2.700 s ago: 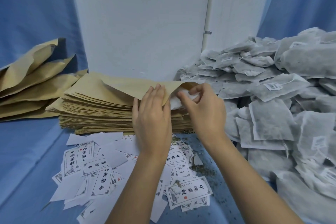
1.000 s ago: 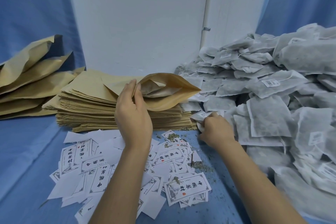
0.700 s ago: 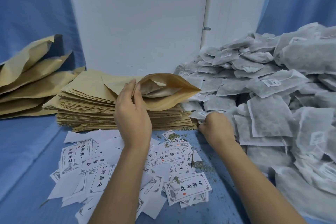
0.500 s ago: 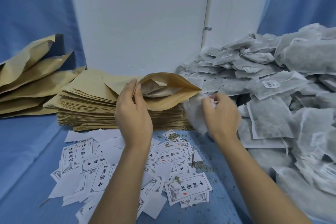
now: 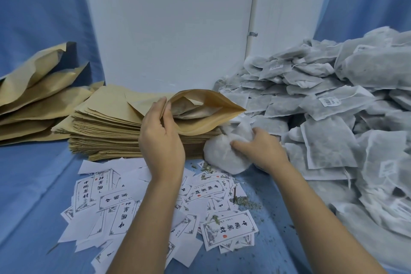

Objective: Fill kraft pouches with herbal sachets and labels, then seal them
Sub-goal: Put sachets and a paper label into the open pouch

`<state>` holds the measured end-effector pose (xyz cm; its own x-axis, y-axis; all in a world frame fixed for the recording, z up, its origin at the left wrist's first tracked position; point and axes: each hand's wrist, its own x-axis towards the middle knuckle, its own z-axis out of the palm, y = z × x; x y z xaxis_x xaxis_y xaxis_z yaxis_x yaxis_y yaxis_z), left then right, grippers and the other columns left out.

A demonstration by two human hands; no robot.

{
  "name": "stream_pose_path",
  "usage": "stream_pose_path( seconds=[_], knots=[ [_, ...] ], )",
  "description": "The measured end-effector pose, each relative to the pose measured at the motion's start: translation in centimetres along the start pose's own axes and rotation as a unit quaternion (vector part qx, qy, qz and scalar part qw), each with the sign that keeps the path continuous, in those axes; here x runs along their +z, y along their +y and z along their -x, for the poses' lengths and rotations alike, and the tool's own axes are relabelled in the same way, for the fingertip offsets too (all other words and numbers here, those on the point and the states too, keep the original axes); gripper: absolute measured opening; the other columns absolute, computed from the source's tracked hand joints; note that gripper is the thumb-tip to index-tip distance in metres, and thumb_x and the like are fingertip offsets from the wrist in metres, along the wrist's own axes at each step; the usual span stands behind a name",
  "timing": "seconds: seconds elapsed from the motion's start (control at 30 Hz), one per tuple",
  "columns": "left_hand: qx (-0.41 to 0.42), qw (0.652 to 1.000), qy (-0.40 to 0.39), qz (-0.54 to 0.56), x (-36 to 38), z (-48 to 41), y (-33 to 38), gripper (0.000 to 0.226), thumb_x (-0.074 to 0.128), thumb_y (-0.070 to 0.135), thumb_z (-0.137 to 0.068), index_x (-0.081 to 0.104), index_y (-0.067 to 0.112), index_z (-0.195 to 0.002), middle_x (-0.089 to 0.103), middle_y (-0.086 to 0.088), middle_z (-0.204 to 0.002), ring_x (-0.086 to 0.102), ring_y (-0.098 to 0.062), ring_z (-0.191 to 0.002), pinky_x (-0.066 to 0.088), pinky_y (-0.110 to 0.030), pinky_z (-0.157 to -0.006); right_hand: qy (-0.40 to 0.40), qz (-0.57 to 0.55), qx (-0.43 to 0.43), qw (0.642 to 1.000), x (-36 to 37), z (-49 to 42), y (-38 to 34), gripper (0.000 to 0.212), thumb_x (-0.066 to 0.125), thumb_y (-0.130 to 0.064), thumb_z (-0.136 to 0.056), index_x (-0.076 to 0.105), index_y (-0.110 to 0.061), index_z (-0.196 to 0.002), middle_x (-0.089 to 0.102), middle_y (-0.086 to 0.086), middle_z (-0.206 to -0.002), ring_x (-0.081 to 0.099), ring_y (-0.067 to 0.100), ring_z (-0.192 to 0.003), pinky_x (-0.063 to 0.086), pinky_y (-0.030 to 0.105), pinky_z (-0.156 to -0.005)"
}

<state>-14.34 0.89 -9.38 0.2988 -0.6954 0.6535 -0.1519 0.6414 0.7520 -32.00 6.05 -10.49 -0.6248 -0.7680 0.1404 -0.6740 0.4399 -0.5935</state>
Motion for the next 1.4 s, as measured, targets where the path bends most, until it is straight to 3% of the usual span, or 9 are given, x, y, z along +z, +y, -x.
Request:
stream_pose_path(
  seconds=[0.2,0.43,0.67,0.8,0.9,1.0,1.17,1.23,1.4],
  knots=[
    [0.002,1.0,-0.005,-0.004,-0.1,0.1,-0.2,0.031,0.047,0.024,-0.099,0.064,0.008,-0.119,0.066,-0.003,-0.117,0.058,-0.013,-0.11,0.035,-0.001,-0.087,-0.074,-0.039,-0.031,0.996,-0.8,0.0,-0.5,0.055,0.065,-0.061,-0.076,0.053,-0.018,-0.108,0.061,0.002,-0.107,0.052,0.019,-0.092,0.04,0.027,-0.061],
    [0.004,1.0,-0.005,-0.01,-0.1,0.0,-0.3,0.031,0.047,0.025,-0.099,0.064,0.009,-0.118,0.066,-0.004,-0.116,0.059,-0.015,-0.109,0.036,-0.003,-0.086,-0.12,-0.028,-0.016,0.992,0.6,0.9,-1.5,0.102,0.066,-0.069,-0.07,0.023,-0.007,-0.14,0.043,0.01,-0.137,0.046,0.027,-0.123,0.043,0.035,-0.089],
    [0.006,1.0,-0.012,-0.01,-0.2,0.0,-0.3,0.032,0.046,0.025,-0.099,0.064,0.008,-0.119,0.066,-0.004,-0.116,0.059,-0.015,-0.11,0.039,-0.009,-0.088,-0.024,0.056,-0.117,0.991,0.7,0.9,-2.0,0.031,0.069,-0.033,-0.078,0.044,-0.021,-0.092,0.05,-0.006,-0.077,0.047,0.013,-0.068,0.031,0.027,-0.05],
    [0.023,0.999,-0.028,-0.011,-0.3,0.1,-0.2,0.032,0.047,0.023,-0.098,0.062,0.006,-0.121,0.064,-0.005,-0.119,0.057,-0.015,-0.116,0.038,-0.01,-0.095,0.03,-0.025,-0.202,0.979,-0.2,1.3,-2.7,0.019,0.064,-0.026,-0.078,0.051,-0.019,-0.088,0.054,-0.006,-0.073,0.053,0.02,-0.072,0.035,0.029,-0.053],
    [0.02,0.999,-0.033,-0.005,-0.4,0.1,-0.2,0.032,0.048,0.021,-0.098,0.062,0.005,-0.122,0.064,-0.006,-0.12,0.055,-0.016,-0.118,0.039,-0.018,-0.099,-0.037,-0.16,-0.169,0.972,-1.8,1.8,-3.1,0.022,0.067,-0.028,-0.078,0.063,-0.022,-0.098,0.066,-0.002,-0.089,0.061,0.015,-0.084,0.048,0.031,-0.07],
    [0.018,0.998,-0.051,-0.011,-0.4,0.2,-0.3,0.031,0.048,0.018,-0.098,0.06,0.004,-0.123,0.062,-0.006,-0.122,0.054,-0.018,-0.12,0.04,-0.023,-0.101,-0.231,-0.36,-0.13,0.894,-3.3,2.0,-2.8,0.03,0.071,-0.021,-0.072,0.067,-0.024,-0.101,0.067,0.001,-0.101,0.064,0.018,-0.098,0.046,0.036,-0.092],
    [0.022,0.997,-0.068,-0.029,-0.4,0.3,-0.8,0.032,0.047,0.018,-0.098,0.059,0.006,-0.125,0.061,-0.006,-0.125,0.053,-0.018,-0.122,0.038,-0.022,-0.101,-0.368,-0.476,-0.137,0.786,-4.8,2.0,-2.5,0.029,0.064,-0.012,-0.079,0.072,-0.016,-0.107,0.071,0.004,-0.108,0.067,0.014,-0.096,0.053,0.021,-0.08],
    [0.017,0.997,-0.073,-0.027,-0.4,0.5,-0.9,0.032,0.047,0.018,-0.098,0.059,0.007,-0.125,0.061,-0.005,-0.125,0.053,-0.017,-0.121,0.04,-0.024,-0.101,-0.355,-0.479,-0.095,0.797,-4.9,2.0,-2.8,0.031,0.059,-0.007,-0.085,0.071,-0.014,-0.113,0.07,0.007,-0.112,0.066,0.017,-0.104,0.053,0.025,-0.087],
    [0.067,0.992,-0.094,-0.047,-0.3,0.9,-1.1,0.034,0.049,0.023,-0.096,0.061,0.005,-0.123,0.063,-0.005,-0.122,0.054,-0.019,-0.12,0.04,-0.027,-0.1,-0.195,-0.363,-0.02,0.911,-4.3,2.1,-4.0,0.026,0.058,-0.006,-0.09,0.071,-0.011,-0.111,0.07,0.01,-0.112,0.062,0.023,-0.112,0.044,0.04,-0.104]
  ],
)
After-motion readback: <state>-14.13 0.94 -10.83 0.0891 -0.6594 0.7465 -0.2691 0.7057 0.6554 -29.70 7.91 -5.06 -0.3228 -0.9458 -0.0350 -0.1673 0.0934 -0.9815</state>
